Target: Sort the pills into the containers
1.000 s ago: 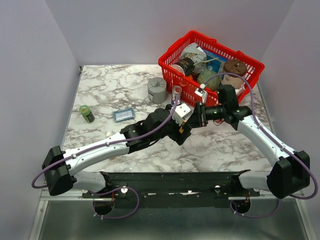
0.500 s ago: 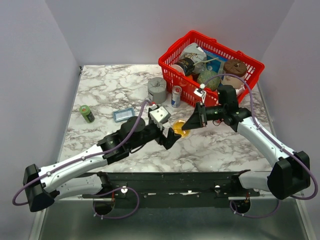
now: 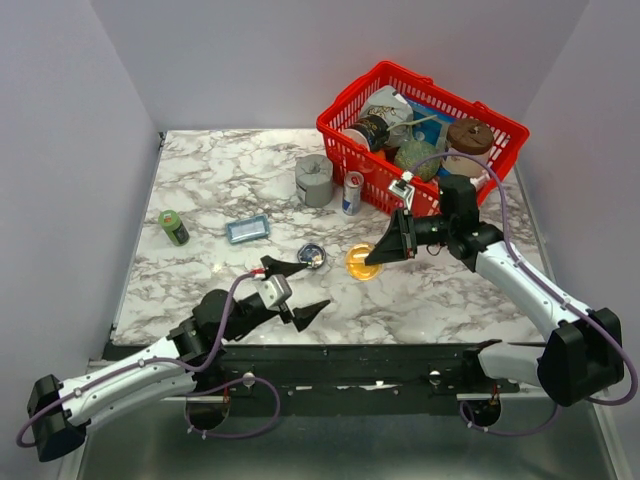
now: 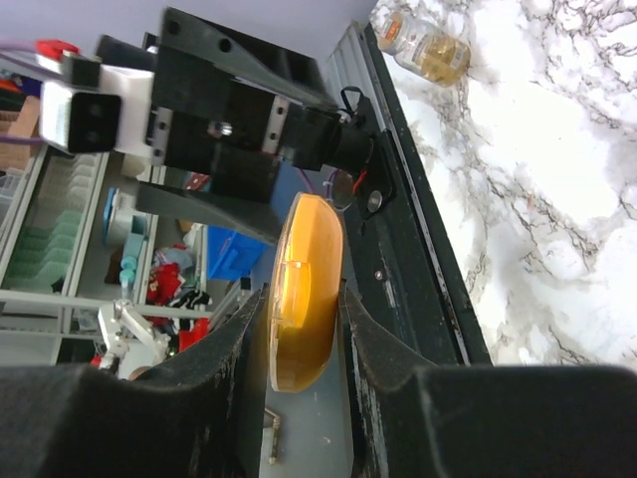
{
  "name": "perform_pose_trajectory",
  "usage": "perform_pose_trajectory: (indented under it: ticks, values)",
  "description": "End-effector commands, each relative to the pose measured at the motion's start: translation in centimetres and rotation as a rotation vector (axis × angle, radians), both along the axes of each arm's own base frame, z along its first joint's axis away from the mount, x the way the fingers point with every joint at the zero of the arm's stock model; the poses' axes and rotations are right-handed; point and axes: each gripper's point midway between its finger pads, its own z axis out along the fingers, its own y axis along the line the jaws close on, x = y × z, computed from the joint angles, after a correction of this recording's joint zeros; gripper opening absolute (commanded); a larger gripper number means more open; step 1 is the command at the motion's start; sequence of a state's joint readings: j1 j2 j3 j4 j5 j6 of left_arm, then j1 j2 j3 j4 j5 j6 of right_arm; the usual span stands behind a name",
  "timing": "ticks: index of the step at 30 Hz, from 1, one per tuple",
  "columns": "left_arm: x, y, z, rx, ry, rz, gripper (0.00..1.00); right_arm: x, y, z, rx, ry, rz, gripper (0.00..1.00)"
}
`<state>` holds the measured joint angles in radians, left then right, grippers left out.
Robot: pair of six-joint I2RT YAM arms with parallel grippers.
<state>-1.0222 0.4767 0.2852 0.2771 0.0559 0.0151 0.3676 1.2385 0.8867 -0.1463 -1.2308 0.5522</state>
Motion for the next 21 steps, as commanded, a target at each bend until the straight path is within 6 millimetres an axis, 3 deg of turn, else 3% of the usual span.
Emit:
perform_pose_trajectory:
  ticks: [1, 8, 15, 21]
  values:
    - [0.1, -1.0, 4.4, -0.107, -0.252, -0.026, 0.99, -1.2, 0.0, 1.2, 0.054, -0.004, 0.056, 0.26]
    - [2.1, -3.3, 6.7, -0.133, -0.446, 0.060, 0.99, -1.0, 0.2, 1.7, 0.058, 0.057, 0.072, 0.26]
    - [1.5, -5.7, 9.3, -0.207, -0.494, 0.025, 0.99, -0.3, 0.5, 2.8, 0.074, 0.063, 0.061, 0.26]
    - [0.5, -7.6, 8.8, -0.213, -0.463, -0.045, 0.99, 0.0, 0.7, 3.0, 0.086, 0.068, 0.060, 0.26]
